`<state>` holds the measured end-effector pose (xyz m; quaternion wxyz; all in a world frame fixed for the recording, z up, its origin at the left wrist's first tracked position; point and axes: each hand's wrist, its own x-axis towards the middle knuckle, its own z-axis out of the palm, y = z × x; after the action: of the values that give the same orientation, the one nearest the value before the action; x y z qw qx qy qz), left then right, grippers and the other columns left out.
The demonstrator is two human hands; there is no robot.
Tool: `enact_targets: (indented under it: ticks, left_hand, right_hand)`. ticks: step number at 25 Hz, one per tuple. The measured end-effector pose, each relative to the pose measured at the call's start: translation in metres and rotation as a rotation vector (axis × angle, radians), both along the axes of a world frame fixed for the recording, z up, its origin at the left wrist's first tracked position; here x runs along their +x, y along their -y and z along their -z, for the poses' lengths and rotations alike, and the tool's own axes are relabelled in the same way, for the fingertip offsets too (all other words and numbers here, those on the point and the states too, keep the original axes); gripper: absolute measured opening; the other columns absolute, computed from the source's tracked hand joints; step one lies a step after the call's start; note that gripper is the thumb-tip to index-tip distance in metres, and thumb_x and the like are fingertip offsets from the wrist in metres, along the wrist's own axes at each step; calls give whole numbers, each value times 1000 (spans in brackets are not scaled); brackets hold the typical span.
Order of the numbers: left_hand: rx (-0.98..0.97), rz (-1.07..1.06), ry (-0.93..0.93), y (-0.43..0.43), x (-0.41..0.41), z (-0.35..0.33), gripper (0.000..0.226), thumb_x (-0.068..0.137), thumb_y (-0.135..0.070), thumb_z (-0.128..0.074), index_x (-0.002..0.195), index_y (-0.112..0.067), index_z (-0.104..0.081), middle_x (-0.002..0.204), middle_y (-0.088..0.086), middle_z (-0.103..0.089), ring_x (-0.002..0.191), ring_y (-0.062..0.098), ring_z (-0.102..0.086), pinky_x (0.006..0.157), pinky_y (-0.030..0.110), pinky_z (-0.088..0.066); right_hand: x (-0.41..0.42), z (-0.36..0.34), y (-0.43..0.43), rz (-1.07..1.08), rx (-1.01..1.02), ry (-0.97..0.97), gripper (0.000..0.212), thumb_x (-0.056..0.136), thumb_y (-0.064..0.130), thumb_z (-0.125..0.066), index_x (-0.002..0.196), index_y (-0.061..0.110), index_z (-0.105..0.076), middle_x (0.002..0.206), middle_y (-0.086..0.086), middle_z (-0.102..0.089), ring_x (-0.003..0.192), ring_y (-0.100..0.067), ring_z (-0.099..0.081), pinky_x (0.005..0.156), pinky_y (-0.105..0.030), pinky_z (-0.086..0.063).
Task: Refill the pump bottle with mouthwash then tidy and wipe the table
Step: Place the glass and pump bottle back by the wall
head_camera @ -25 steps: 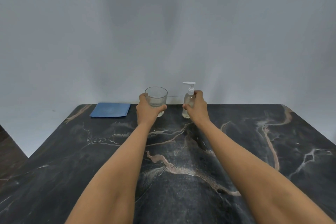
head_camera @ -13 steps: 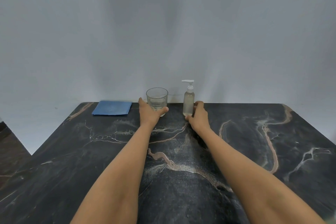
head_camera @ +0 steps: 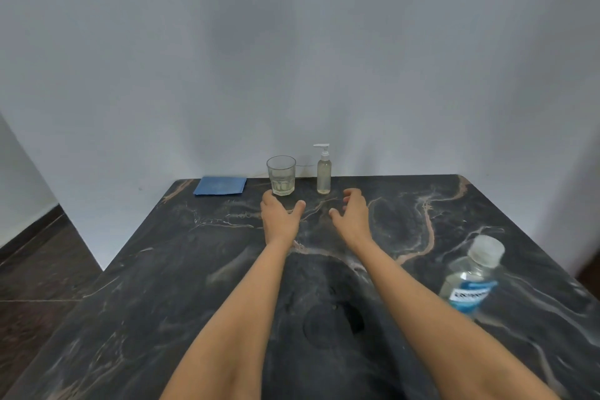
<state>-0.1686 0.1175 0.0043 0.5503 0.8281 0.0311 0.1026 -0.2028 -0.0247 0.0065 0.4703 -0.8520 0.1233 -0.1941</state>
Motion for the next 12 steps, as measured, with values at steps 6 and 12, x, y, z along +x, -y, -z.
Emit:
enact_targets:
  ticks: [6,12]
  left_hand:
    - [73,142,72,11,-98,-5,53,89,-34,-63,132,-9,-42,131,8,-48,118,21,-47,96,32,-41]
    - [128,185,116,22,-170,0,42,92,-31,-59,125,-9,-48,123,7,-54,114,21,-51,88,27,-39]
  right_hand:
    - [-103,-11,-4,-39,-38,73,41,88,11,-60,125,10,-42,121,-7,-46,104,-15,-49,90,-26,-44]
    - [-189,8,11,-3,-176,219,35,88,10,-61,120,9,-48,117,-6,-50,105,-15,-52,86,-23,-46]
